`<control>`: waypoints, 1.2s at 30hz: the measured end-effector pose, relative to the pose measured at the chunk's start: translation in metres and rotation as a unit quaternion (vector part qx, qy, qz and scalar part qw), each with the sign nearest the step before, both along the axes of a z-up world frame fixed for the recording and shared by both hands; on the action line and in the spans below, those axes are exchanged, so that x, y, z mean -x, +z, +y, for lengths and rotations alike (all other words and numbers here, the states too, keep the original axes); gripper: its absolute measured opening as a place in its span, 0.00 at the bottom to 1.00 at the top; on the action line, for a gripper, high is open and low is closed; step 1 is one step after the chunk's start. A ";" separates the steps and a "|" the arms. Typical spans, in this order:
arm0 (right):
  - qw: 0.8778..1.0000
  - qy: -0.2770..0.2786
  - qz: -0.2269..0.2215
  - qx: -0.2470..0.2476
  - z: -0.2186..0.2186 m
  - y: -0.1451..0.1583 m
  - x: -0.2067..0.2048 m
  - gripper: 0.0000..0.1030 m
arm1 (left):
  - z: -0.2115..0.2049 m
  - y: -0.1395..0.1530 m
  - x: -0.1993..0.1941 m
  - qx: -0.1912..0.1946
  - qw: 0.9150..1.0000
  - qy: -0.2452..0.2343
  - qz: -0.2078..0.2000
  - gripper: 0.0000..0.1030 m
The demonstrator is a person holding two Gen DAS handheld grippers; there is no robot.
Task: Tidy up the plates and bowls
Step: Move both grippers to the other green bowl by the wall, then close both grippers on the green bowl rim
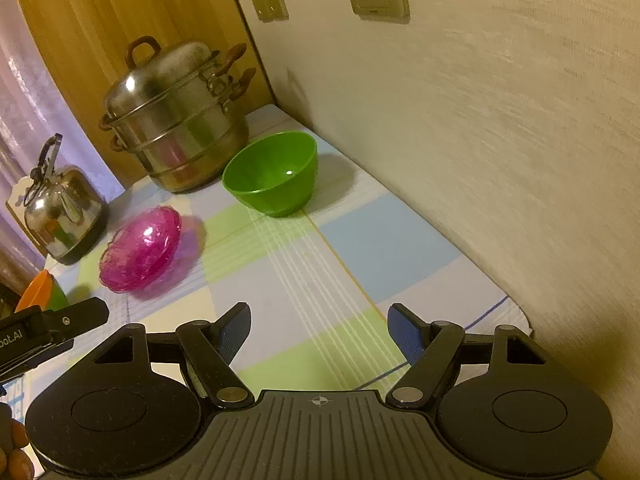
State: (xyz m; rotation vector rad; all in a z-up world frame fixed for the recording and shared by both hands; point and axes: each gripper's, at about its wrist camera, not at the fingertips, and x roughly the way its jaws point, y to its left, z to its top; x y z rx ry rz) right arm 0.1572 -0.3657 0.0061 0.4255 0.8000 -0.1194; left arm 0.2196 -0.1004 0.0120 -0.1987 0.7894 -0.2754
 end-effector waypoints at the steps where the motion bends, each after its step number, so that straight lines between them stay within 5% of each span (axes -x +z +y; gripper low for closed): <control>1: 1.000 -0.001 0.001 -0.001 -0.001 -0.001 -0.001 0.73 | -0.001 -0.001 -0.001 0.000 1.000 -0.002 0.000 0.79; 19: 1.000 -0.017 -0.003 0.001 -0.020 -0.007 -0.034 0.73 | -0.022 -0.012 -0.051 0.006 1.000 -0.026 0.012 0.79; 36: 1.000 0.003 -0.009 -0.006 -0.040 -0.017 -0.150 0.72 | -0.046 -0.041 -0.182 0.041 0.998 -0.028 0.025 0.67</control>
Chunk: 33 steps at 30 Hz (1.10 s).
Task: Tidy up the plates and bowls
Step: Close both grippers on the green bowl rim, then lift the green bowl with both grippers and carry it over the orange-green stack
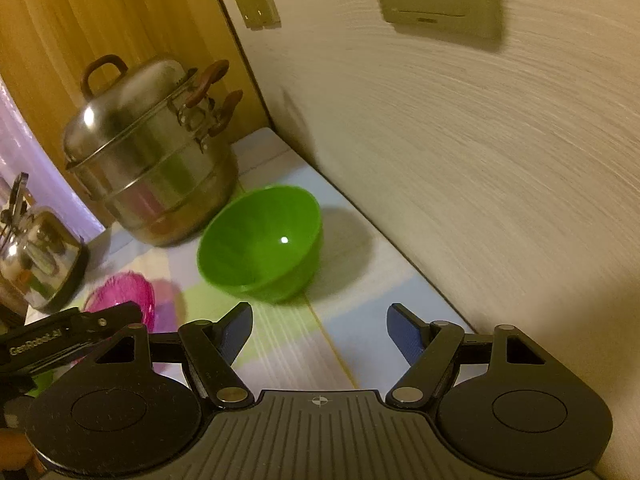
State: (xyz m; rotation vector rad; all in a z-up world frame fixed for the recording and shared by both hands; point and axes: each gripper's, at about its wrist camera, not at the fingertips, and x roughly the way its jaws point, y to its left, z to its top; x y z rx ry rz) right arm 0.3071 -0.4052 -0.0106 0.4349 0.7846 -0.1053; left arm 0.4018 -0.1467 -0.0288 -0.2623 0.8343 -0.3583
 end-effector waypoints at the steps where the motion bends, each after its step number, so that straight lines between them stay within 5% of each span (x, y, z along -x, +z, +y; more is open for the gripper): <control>1: 1.000 0.000 0.001 0.000 0.000 -0.002 -0.008 0.71 | -0.002 -0.003 -0.006 0.002 1.000 -0.001 0.001 0.65; 22: 0.998 0.008 0.052 -0.022 -0.006 -0.066 -0.119 0.34 | -0.041 -0.056 -0.094 0.007 0.999 -0.037 0.039 0.18; 33: 0.997 0.005 0.068 -0.020 -0.003 -0.079 -0.136 0.20 | -0.045 -0.063 -0.099 -0.001 0.998 -0.049 0.043 0.13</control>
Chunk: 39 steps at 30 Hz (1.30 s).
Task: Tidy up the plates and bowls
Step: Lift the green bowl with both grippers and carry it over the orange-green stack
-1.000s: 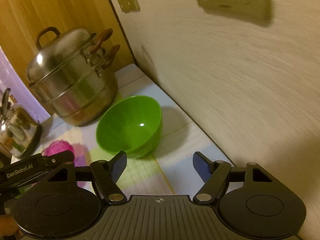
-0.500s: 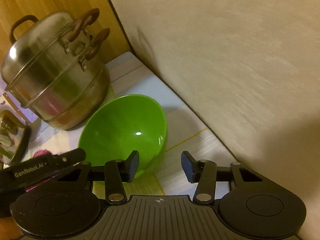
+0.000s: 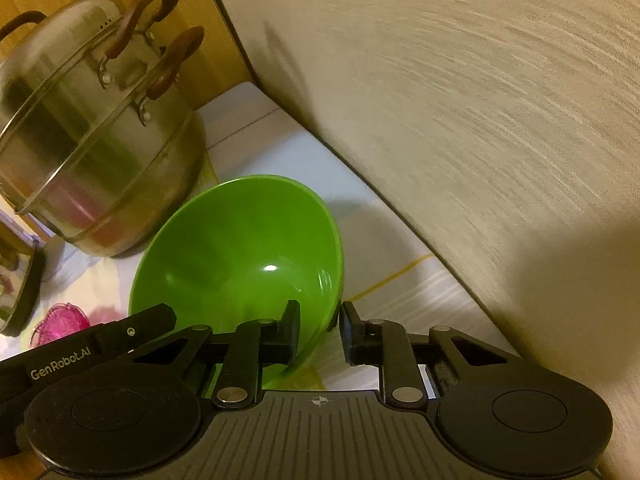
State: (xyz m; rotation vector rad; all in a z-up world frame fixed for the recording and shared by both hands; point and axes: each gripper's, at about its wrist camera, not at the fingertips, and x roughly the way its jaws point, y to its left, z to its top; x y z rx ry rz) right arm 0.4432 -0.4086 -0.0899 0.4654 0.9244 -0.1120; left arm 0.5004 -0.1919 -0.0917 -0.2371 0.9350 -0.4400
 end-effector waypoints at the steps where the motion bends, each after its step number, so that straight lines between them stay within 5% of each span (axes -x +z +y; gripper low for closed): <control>1: 1.000 0.000 0.000 0.001 0.001 0.000 -0.001 0.19 | 0.000 0.001 0.002 -0.003 1.000 -0.001 -0.001 0.13; 9: 1.000 0.011 0.008 -0.007 0.008 0.001 0.018 0.15 | 0.014 0.016 0.029 -0.010 1.000 -0.004 -0.005 0.13; 17: 0.999 0.037 0.000 -0.015 0.035 0.025 0.071 0.15 | 0.052 0.041 0.097 -0.003 1.000 0.021 -0.012 0.13; 39: 0.984 0.171 -0.031 -0.028 0.200 0.088 0.212 0.16 | 0.229 0.098 0.278 -0.022 0.986 0.159 -0.043 0.13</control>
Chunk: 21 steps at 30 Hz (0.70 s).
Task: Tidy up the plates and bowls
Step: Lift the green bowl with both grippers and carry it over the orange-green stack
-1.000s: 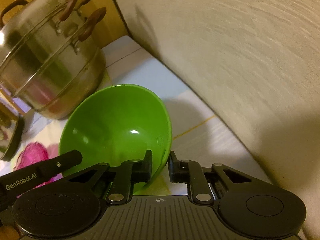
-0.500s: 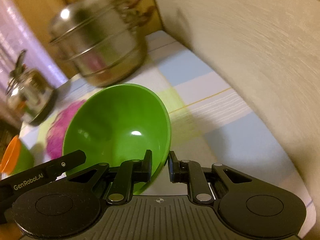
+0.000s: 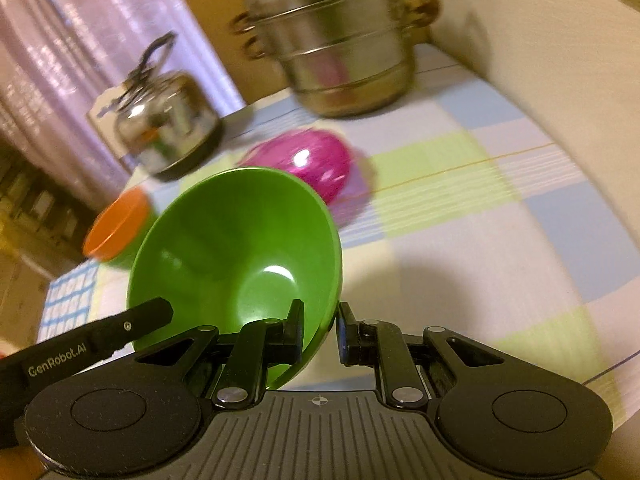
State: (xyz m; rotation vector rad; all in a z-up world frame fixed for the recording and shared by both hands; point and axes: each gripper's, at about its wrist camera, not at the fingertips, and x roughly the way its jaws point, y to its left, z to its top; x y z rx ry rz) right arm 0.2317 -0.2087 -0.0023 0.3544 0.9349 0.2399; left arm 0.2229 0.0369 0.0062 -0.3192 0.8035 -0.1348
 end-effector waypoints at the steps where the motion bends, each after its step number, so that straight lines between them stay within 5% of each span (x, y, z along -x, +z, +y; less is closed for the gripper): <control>1: 1.000 0.007 0.001 0.000 0.008 0.000 0.004 0.16 | 0.008 0.002 0.005 0.000 1.000 0.007 -0.002 0.13; 21: 0.995 0.094 -0.012 0.017 0.112 0.012 0.011 0.16 | 0.099 0.012 0.038 0.019 0.996 0.082 -0.011 0.13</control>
